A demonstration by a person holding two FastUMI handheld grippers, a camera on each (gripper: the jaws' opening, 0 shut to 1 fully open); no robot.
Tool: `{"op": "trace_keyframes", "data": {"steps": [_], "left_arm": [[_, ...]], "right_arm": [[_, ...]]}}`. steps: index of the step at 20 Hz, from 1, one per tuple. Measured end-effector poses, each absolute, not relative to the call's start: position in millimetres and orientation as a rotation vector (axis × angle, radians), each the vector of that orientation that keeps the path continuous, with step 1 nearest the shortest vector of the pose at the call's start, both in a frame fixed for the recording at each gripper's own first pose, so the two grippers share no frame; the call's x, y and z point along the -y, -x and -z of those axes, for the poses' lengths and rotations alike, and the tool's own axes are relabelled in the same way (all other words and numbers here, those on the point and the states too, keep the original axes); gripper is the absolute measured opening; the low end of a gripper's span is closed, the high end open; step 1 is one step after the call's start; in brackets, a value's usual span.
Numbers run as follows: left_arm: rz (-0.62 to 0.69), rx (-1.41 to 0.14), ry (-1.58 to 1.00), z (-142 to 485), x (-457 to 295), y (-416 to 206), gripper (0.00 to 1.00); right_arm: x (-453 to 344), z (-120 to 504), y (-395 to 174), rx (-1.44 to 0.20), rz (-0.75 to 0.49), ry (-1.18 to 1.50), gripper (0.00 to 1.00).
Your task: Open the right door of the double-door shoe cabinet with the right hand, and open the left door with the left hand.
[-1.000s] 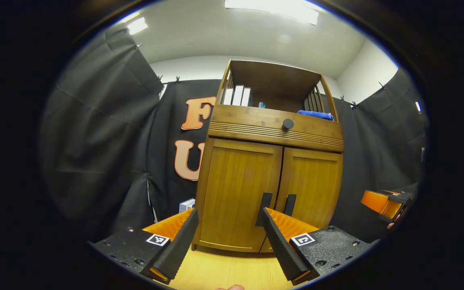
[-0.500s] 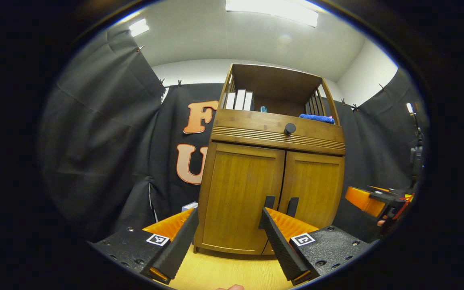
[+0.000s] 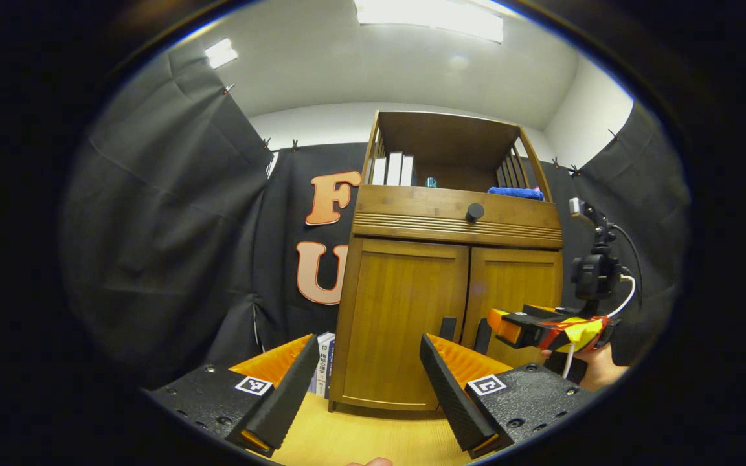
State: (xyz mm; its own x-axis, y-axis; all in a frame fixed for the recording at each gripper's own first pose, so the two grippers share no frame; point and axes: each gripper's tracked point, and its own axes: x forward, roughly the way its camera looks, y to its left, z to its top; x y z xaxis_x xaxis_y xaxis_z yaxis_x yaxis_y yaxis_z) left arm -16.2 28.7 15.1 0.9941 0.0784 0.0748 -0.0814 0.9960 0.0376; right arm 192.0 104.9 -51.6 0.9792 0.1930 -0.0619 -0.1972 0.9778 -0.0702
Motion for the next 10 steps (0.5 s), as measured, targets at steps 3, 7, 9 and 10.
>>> {"op": "trace_keyframes", "data": {"steps": [3, 7, 9, 10], "left_arm": [[-0.107, 0.076, -0.052, -17, -38, 17, 0.92], [-0.108, 0.076, -0.055, -18, -37, 15, 0.95], [-0.104, 0.079, -0.065, -19, -34, 14, 0.95], [-0.104, 0.083, -0.072, -20, -34, 13, 0.95]], "right_arm": [[-111, 69, -212, -0.092, -0.192, 0.081, 0.97], [-105, 90, -245, -0.126, -0.13, 0.1, 0.97], [-97, 103, -258, -0.156, -0.106, 0.108, 0.97], [-95, 108, -261, -0.175, -0.099, 0.106, 0.97]]}}
